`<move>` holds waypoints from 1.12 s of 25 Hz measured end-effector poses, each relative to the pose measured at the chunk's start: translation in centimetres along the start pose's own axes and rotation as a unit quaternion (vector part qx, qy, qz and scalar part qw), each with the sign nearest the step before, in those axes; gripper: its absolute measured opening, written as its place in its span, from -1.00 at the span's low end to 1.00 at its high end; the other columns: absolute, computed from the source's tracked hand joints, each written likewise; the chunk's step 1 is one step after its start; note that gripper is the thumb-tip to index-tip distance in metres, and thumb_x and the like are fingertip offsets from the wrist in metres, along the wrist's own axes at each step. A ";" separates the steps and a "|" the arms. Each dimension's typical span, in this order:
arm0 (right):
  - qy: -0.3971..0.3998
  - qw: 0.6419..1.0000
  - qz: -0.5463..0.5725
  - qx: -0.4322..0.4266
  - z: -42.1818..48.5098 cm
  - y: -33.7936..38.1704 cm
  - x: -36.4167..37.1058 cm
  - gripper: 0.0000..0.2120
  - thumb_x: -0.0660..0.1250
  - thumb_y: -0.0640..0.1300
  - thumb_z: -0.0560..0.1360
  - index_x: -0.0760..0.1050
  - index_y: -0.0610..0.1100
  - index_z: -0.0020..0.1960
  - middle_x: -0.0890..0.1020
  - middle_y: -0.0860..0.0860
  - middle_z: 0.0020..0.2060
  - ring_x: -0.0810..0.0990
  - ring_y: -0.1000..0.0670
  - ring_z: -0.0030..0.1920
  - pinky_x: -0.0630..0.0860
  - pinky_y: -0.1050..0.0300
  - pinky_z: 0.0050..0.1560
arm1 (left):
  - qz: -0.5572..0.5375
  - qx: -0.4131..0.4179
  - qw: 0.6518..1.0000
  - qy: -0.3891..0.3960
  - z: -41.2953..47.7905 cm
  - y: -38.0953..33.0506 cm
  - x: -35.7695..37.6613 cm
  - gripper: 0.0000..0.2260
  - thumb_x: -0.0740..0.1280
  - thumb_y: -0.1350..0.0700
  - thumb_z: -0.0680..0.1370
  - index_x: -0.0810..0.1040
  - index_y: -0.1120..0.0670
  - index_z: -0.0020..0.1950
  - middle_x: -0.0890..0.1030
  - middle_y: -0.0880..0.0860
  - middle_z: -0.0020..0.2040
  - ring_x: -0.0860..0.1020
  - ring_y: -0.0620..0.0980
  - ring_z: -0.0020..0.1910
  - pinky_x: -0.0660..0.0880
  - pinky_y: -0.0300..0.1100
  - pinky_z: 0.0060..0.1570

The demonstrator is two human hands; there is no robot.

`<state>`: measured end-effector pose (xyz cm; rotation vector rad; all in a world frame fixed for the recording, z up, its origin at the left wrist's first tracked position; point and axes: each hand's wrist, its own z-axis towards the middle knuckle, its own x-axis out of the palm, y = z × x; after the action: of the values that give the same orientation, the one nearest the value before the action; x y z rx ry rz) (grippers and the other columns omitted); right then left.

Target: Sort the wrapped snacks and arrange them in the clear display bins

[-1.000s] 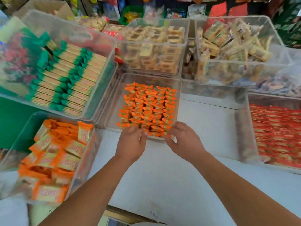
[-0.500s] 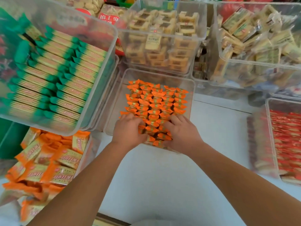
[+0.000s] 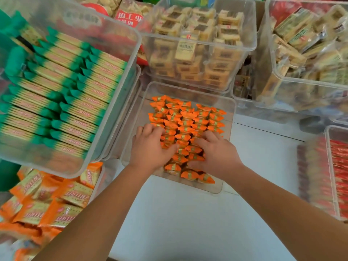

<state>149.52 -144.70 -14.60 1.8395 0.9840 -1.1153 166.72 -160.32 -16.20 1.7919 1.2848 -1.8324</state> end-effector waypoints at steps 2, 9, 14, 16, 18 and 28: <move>-0.032 0.999 0.015 0.010 1.6 -1.0 -0.6 -0.29 0.24 0.51 0.40 0.50 0.10 0.38 0.48 0.07 0.25 0.45 -0.04 0.31 0.53 -0.04 0.16 | -0.031 0.014 0.999 -0.003 2.5 -0.5 0.2 -0.37 0.29 -0.36 0.46 0.50 -0.03 0.41 0.43 0.04 0.43 0.33 0.14 0.44 0.40 0.11 0.37; -0.044 0.998 -0.040 -0.014 7.2 -3.9 -2.0 -0.47 0.18 0.26 0.62 0.45 -0.01 0.46 0.40 -0.02 0.50 0.33 -0.11 0.50 0.41 -0.12 0.39 | 0.058 0.021 0.998 -0.005 8.6 -2.1 2.1 -0.44 0.23 -0.14 0.65 0.25 -0.01 0.62 0.15 0.14 0.66 0.00 0.23 0.65 -0.04 0.21 0.61; -0.115 0.989 -0.080 -0.049 8.0 -4.1 -1.7 -0.42 0.09 0.23 0.59 0.50 -0.10 0.41 0.53 -0.06 0.37 0.44 -0.15 0.40 0.38 -0.12 0.41 | 0.082 0.139 0.986 0.035 9.6 -3.5 3.3 -0.54 0.13 -0.11 0.70 0.33 -0.02 0.59 0.25 0.04 0.64 0.07 0.14 0.65 -0.05 0.21 0.61; -0.091 0.992 -0.080 -0.036 8.1 -4.4 -1.5 -0.39 0.09 0.26 0.62 0.41 -0.09 0.51 0.52 -0.02 0.42 0.41 -0.10 0.47 0.37 -0.10 0.43 | 0.106 0.129 0.985 0.049 9.6 -2.8 3.6 -0.52 0.07 -0.16 0.70 0.32 -0.03 0.59 0.18 0.00 0.66 0.01 0.09 0.67 -0.09 0.21 0.61; -0.060 0.994 -0.090 -0.018 8.1 -4.6 -1.2 -0.34 0.06 0.30 0.62 0.35 -0.09 0.56 0.48 0.01 0.46 0.36 -0.07 0.51 0.36 -0.07 0.43 | 0.099 0.123 0.986 0.061 9.6 -2.4 3.5 -0.48 0.06 -0.20 0.70 0.30 0.00 0.61 0.12 -0.02 0.68 -0.04 0.07 0.67 -0.13 0.20 0.61; -0.102 0.995 0.016 0.007 5.8 -4.2 -3.9 -0.45 0.08 0.30 0.64 0.53 -0.03 0.38 0.60 0.03 0.28 0.49 -0.07 0.36 0.51 -0.05 0.26 | 0.015 0.025 0.997 0.073 9.7 -1.5 1.4 -0.45 0.07 -0.19 0.71 0.16 -0.01 0.66 0.08 0.12 0.68 -0.05 0.18 0.66 -0.09 0.16 0.62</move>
<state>142.57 -148.92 -13.85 1.7068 0.8263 -1.2650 158.93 -166.08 -18.46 1.9938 1.2657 -1.7607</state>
